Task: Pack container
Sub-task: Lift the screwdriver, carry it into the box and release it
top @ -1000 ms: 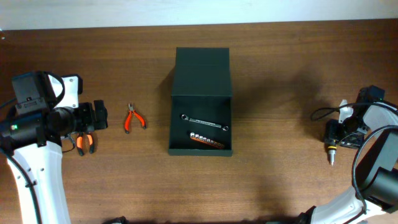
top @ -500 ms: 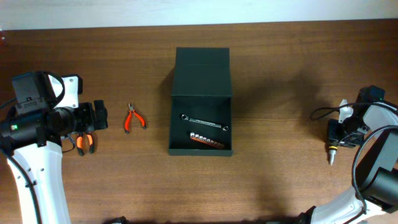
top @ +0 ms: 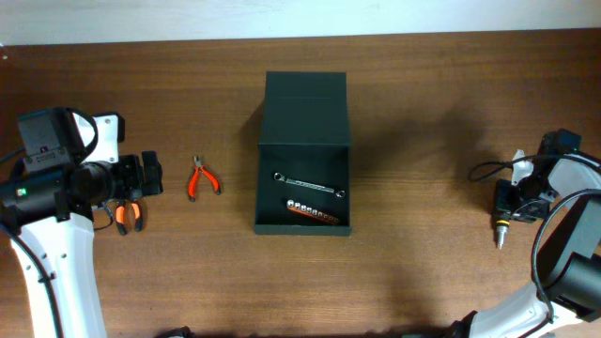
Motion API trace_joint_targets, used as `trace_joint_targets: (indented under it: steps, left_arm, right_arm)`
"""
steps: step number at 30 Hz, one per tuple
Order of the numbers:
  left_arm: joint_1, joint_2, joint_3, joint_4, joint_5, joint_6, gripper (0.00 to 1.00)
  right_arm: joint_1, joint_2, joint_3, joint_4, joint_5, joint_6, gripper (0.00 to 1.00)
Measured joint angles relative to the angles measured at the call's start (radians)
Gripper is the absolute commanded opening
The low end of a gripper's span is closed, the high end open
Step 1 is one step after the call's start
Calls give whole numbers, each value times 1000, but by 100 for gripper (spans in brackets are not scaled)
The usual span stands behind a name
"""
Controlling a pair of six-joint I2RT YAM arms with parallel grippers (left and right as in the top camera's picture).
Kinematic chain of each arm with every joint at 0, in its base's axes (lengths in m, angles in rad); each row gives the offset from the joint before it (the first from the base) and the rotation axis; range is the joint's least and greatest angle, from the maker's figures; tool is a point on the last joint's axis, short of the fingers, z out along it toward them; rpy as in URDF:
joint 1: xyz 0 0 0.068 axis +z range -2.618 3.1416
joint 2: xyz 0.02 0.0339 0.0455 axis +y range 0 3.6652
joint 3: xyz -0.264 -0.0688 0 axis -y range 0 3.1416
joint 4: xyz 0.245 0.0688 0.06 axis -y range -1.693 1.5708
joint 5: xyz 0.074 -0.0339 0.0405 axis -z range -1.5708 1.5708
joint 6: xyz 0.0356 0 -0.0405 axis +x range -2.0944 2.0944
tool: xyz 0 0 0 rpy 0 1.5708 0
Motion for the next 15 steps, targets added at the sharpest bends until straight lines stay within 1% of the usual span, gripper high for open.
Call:
trace_joint_targets:
  steps: [8, 11, 15]
  left_arm:
    - [0, 0, 0, 0, 0, 0, 99]
    - [0, 0, 0, 0, 0, 0, 99]
    - [0, 0, 0, 0, 0, 0, 99]
  right_arm:
    - [0, 1, 8, -21, -3, 0, 4]
    - [0, 16, 27, -85, -13, 0, 4]
    - [0, 39, 97, -188, -19, 0, 4]
